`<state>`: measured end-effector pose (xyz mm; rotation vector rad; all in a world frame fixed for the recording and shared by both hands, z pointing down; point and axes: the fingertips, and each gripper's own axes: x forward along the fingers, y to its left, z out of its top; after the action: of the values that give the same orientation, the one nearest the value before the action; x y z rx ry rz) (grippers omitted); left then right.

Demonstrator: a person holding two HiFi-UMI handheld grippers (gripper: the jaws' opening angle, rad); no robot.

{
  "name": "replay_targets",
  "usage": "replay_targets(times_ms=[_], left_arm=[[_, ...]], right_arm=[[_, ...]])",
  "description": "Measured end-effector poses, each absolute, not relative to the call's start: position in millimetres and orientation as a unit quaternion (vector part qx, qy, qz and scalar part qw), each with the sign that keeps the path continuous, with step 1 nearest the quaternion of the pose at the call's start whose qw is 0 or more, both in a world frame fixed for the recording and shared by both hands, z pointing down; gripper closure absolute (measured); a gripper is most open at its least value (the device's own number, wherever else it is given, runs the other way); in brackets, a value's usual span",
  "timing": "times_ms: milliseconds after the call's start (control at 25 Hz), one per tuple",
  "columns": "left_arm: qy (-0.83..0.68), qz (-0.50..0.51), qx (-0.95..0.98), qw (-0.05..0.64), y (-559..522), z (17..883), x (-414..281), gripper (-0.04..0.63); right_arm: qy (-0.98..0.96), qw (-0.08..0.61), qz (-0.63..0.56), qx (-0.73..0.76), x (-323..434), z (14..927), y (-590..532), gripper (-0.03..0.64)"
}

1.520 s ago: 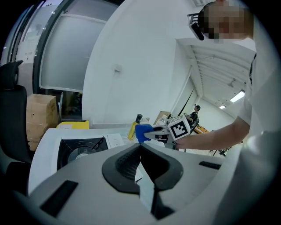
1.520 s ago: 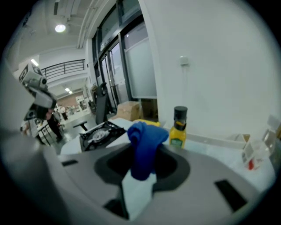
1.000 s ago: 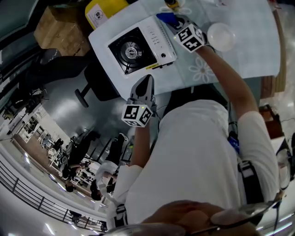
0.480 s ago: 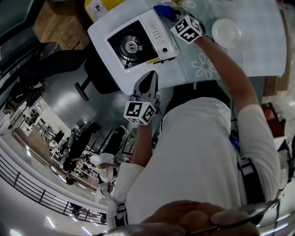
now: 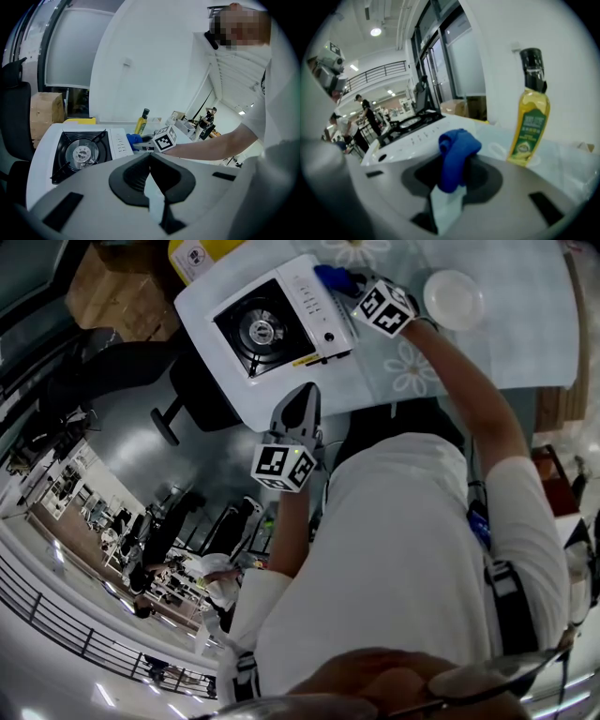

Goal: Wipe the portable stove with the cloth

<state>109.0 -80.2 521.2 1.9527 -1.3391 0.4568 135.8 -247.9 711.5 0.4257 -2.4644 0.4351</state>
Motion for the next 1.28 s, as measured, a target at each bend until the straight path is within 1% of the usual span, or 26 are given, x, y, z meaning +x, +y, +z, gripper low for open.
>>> replay_targets(times_ms=[360, 1280], left_arm=[[-0.514, 0.174, 0.762, 0.354, -77, 521, 119, 0.563], [-0.506, 0.169, 0.765, 0.360, -72, 529, 151, 0.563]], right_arm=[[-0.930, 0.299, 0.167, 0.133, 140, 713, -219, 0.483], [-0.928, 0.333, 0.166, 0.017, 168, 713, -131, 0.486]])
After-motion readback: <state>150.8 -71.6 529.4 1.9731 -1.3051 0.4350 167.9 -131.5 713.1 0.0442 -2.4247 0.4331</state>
